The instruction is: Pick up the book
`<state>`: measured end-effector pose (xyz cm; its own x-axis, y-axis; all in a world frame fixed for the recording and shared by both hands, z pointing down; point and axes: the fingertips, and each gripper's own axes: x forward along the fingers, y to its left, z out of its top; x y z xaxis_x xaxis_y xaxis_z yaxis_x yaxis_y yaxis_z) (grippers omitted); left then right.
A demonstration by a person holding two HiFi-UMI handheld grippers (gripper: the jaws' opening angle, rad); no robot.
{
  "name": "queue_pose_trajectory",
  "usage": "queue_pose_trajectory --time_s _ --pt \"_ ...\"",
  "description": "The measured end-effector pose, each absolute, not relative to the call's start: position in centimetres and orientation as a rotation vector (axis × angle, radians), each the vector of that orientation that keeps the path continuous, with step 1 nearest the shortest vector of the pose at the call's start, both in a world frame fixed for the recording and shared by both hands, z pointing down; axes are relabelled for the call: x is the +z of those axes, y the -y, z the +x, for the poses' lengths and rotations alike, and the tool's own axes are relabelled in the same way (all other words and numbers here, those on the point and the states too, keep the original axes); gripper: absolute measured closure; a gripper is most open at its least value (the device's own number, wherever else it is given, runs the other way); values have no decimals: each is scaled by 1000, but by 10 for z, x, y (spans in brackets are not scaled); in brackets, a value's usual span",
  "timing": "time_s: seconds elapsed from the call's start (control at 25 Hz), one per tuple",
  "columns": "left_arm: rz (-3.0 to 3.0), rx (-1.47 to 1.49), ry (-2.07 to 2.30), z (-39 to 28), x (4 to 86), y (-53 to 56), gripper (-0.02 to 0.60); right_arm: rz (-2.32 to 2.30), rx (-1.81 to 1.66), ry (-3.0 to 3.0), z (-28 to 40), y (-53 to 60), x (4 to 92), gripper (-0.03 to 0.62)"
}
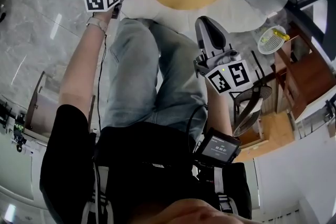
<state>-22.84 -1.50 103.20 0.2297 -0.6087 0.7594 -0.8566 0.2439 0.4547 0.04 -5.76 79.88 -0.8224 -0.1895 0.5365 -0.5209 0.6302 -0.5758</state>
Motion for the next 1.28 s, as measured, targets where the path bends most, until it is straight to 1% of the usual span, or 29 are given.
queue_pose_trajectory --time_s 0.84,1.28 --pt "1433 166 1385 -222 1045 25 318 605 1072 2430 11 54 801 546" --pt "1482 164 1422 -220 1007 43 319 632 1107 2435 14 56 785 546"
